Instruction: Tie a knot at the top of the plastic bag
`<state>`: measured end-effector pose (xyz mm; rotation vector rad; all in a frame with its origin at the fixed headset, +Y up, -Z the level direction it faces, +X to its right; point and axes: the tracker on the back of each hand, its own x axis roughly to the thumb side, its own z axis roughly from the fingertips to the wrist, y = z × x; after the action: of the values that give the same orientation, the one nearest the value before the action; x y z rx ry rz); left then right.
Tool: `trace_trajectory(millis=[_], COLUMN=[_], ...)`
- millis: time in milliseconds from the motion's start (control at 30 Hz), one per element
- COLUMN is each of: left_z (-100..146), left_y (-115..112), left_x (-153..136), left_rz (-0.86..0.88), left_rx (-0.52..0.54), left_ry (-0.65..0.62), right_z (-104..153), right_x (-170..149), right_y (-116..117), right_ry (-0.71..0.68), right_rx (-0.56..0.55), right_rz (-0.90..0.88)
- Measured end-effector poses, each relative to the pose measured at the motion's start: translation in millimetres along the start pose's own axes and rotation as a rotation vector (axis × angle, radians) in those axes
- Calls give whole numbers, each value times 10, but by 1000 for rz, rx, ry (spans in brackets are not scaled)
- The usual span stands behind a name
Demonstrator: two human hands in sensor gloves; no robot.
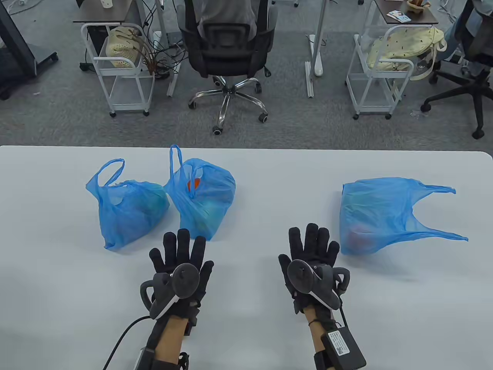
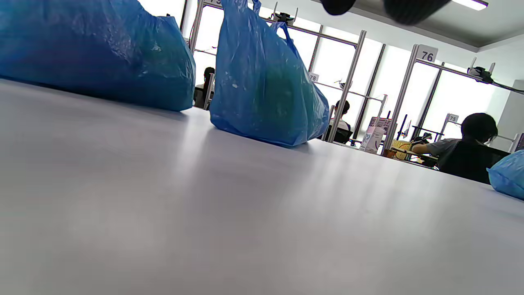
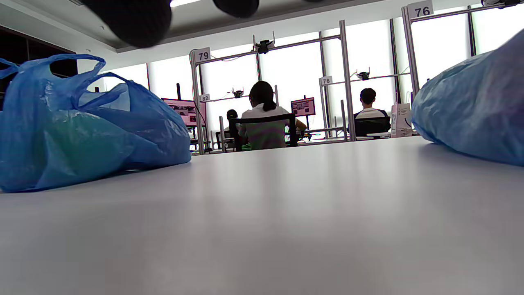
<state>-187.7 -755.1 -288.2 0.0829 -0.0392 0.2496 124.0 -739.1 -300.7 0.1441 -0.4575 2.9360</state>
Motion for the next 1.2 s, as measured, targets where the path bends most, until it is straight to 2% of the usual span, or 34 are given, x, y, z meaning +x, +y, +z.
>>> trace_trajectory(millis=[133,500,1200], left_z=[-3,-44,7], left_y=[-2,-17,13], left_x=[2,-11,27], left_rz=[-3,13,43], left_rx=[-2,-11,-7], left_ry=[-3,11,-7], right_z=[-17,-68,21], right_x=[-17,-23,-71], right_y=[-68,-38,-124], right_ry=[9,6,29], right_rx=[-33,-15,-16], right_rz=[-29,-47,-82])
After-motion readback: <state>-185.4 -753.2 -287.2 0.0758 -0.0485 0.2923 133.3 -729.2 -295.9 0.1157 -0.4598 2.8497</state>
